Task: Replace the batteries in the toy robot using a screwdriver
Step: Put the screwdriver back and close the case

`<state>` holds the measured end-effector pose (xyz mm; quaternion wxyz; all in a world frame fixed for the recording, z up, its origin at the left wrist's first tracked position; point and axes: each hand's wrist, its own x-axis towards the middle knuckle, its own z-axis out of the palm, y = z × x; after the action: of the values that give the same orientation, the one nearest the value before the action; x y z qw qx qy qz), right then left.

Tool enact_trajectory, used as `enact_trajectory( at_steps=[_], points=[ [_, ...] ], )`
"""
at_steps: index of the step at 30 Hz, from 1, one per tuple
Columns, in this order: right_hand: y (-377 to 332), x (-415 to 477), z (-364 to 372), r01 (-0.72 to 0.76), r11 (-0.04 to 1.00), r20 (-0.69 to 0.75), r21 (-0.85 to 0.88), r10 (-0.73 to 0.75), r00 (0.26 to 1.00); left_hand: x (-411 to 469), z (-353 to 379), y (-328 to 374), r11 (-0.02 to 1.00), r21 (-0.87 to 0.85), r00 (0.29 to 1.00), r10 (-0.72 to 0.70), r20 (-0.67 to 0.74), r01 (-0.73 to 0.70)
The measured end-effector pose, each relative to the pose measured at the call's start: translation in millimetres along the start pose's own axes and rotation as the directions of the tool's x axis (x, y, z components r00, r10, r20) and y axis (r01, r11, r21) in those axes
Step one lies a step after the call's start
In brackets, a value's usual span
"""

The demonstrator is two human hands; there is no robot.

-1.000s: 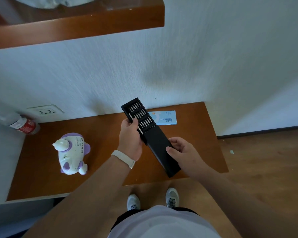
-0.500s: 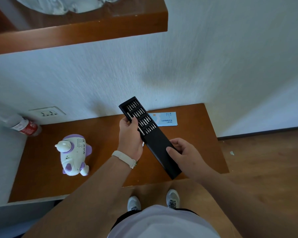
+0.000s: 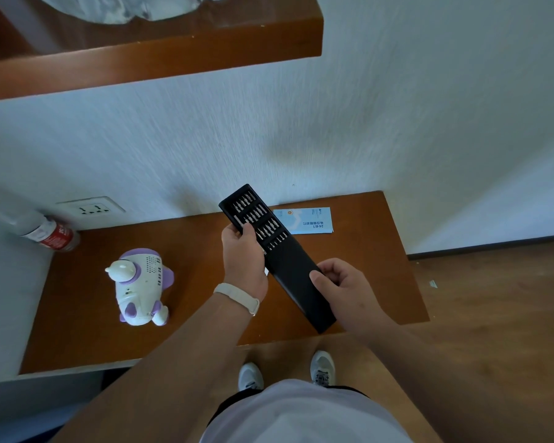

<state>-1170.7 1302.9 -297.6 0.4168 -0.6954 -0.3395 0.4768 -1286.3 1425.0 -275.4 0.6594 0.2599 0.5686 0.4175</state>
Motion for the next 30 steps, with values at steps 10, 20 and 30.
enact_trajectory(
  at_steps=[10,20,30],
  points=[
    [-1,-1,2,0.015,0.997,-0.010,-0.071,-0.015,1.000,1,-5,-3,0.991,0.082,0.995,0.102,-0.004,-0.101],
    [-2,-3,2,-0.010,0.989,0.015,-0.149,0.012,1.000,11,-15,0,0.995,0.041,0.992,0.093,-0.079,-0.090],
    [-6,1,0,-0.008,0.989,0.023,-0.148,0.012,1.000,11,-17,3,0.994,0.064,0.995,0.089,-0.048,-0.086]
  ],
)
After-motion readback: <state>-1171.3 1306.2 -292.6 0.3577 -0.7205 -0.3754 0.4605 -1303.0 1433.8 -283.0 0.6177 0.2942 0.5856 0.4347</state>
